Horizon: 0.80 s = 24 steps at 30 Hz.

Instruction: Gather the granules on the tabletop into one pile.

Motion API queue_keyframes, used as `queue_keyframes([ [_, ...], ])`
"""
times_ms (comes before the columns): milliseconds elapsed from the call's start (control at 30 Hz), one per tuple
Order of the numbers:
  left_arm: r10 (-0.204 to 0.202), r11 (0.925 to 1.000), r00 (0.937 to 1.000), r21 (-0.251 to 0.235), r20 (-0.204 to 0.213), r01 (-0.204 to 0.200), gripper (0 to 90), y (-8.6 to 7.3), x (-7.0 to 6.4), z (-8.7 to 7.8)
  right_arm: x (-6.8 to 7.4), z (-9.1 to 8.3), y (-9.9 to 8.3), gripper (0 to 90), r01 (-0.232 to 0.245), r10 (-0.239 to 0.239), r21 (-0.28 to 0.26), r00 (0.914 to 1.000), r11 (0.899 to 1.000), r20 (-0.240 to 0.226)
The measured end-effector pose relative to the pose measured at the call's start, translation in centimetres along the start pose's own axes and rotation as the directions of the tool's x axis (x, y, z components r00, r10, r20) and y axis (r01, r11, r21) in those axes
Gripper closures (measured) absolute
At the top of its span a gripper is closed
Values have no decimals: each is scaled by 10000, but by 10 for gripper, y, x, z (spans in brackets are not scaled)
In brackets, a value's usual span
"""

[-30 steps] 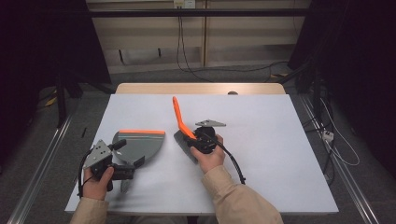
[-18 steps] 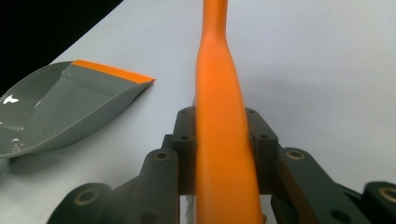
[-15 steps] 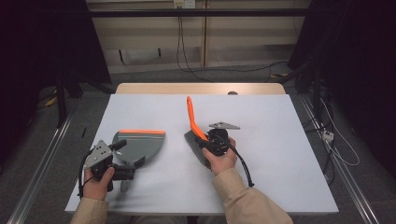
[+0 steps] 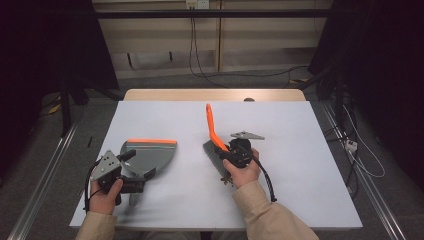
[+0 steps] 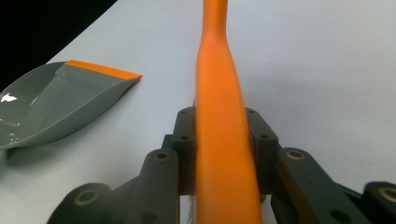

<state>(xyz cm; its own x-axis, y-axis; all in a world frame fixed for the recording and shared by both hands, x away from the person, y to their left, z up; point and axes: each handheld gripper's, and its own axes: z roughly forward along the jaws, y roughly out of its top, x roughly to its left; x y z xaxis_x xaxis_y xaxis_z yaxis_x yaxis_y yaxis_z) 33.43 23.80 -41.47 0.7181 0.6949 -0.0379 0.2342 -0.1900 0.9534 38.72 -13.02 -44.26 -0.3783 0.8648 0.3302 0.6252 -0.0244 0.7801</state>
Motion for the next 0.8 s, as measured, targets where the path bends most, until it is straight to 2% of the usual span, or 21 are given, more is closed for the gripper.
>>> queue_keyframes([
  [233,-7,10000,10000,46,21,6,33,0,0,1,3,-4,5,708,-111,101,-166,9982,9998,-589],
  [367,2,10000,10000,58,13,-2,34,0,1,2,8,-10,14,709,98,-130,-354,9957,9993,-920],
  [467,1,10000,10000,65,10,-1,34,0,1,2,8,-14,26,709,508,-560,-518,9928,9974,-1056],
  [500,6,10000,10000,63,4,-6,34,0,1,2,8,-14,26,709,508,-560,-518,9928,9974,-1056],
  [567,-60,10000,10000,64,-1,60,34,-1,1,2,4,-15,31,709,869,-925,-596,9908,9944,-989],
  [633,-57,10000,10000,49,-8,57,34,-1,1,1,-1,-15,34,709,1059,-1124,-662,9883,9922,-1028],
  [800,-70,10000,10000,62,-25,70,34,-1,2,2,-17,-12,39,709,1644,-1684,-561,9828,9848,-753],
])
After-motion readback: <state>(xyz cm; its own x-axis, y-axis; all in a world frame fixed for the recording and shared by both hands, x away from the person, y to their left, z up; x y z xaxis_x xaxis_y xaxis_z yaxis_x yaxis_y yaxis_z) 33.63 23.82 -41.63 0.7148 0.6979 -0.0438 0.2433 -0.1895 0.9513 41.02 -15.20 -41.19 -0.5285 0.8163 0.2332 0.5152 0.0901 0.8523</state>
